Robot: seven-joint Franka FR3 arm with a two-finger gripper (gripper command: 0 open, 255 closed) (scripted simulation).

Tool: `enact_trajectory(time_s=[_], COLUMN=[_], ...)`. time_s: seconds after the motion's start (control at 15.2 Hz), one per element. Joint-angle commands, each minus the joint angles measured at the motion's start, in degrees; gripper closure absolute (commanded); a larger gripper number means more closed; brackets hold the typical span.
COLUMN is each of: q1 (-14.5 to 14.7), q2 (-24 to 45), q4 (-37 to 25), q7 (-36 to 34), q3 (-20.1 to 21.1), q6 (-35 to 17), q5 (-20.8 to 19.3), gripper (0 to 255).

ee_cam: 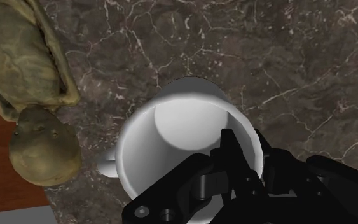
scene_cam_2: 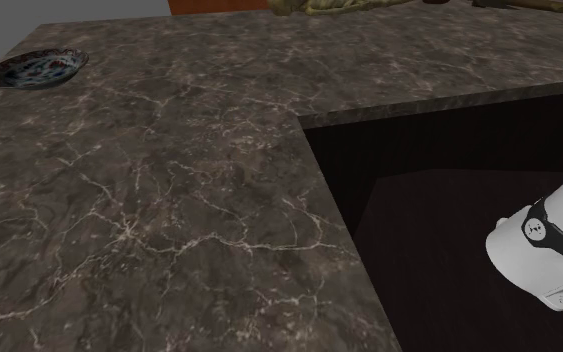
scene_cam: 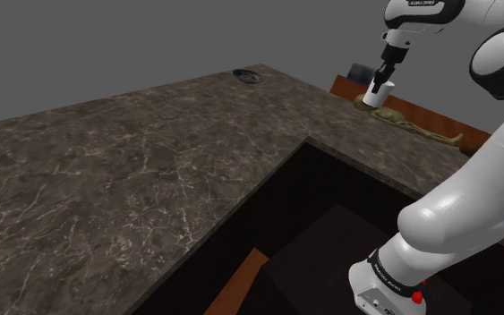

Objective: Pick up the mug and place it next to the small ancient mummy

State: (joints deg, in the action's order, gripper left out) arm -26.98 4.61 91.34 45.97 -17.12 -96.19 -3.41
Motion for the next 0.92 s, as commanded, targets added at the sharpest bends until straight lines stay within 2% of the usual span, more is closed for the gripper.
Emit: enact_trajectory(time_s=[0.0,0.86], q1=[0.0,0.0], q2=[-0.1,-0.1], q4=[1.7,11.7], q7=[-0.1,-0.8], q3=[0.0,0.0], q6=[-1.6,-11.6], q5=[-0.1,-0.2], gripper=[255,255])
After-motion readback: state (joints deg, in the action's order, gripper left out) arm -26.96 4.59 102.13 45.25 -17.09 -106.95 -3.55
